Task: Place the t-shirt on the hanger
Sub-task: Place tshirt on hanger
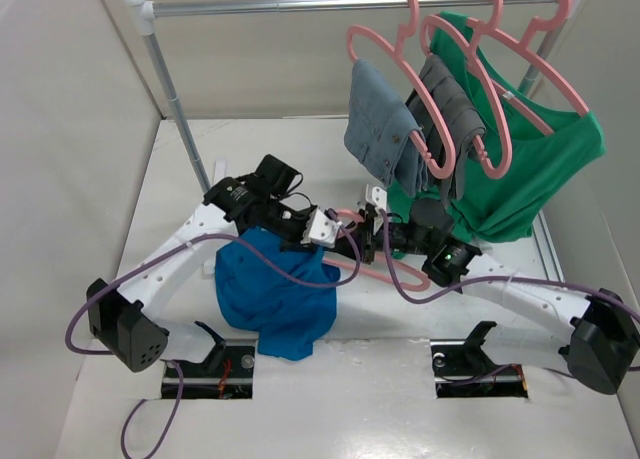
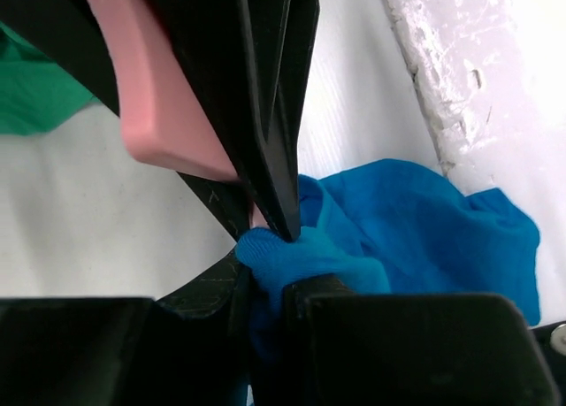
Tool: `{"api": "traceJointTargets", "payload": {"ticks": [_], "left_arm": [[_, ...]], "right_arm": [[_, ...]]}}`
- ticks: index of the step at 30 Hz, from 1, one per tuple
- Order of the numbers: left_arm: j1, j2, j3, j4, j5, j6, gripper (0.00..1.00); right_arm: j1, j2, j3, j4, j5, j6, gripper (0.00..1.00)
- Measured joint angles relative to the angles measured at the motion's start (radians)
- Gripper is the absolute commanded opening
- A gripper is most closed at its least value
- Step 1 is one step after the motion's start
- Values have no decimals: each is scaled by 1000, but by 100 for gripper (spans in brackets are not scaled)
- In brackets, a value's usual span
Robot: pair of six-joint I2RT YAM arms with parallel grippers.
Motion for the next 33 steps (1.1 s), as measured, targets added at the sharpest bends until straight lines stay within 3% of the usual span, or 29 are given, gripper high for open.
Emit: {"api": "traceJointTargets", "payload": {"ticks": [2,3,4,7,11,19,21,23,29,33], "left_arm": [[-1,-3,1,-9,-7,33,0],[-3,-6,1,-13,-16,56,0],[-7,-12,0,-18,-27,82,0],[-22,-74,-41,-45,-66,175,0],[-26,-148,-100,-68,-101,268,0],[-34,-221,-215,-168,-151,417,0],[-34,-234,-222,-172,-157,430,0],[-35,-241,-222,-172,-159,435,0],[-41,-248,-223,-171,-160,439,0],[-41,-268,-223,-166,-160,430,0]], "right_arm": [[3,-1,0,-5,5,0,26],[5,-2,0,-8,6,0,45],[6,-5,0,-15,7,1,51],[5,-18,-1,-51,18,-15,65],[12,-69,-30,-95,16,-21,72],[-5,-169,-92,-143,122,-18,75],[-8,-137,-92,-143,146,-18,67],[-9,-62,-84,-151,161,-16,63],[2,281,9,-199,183,-13,66],[42,416,69,-265,198,-33,67]]}}
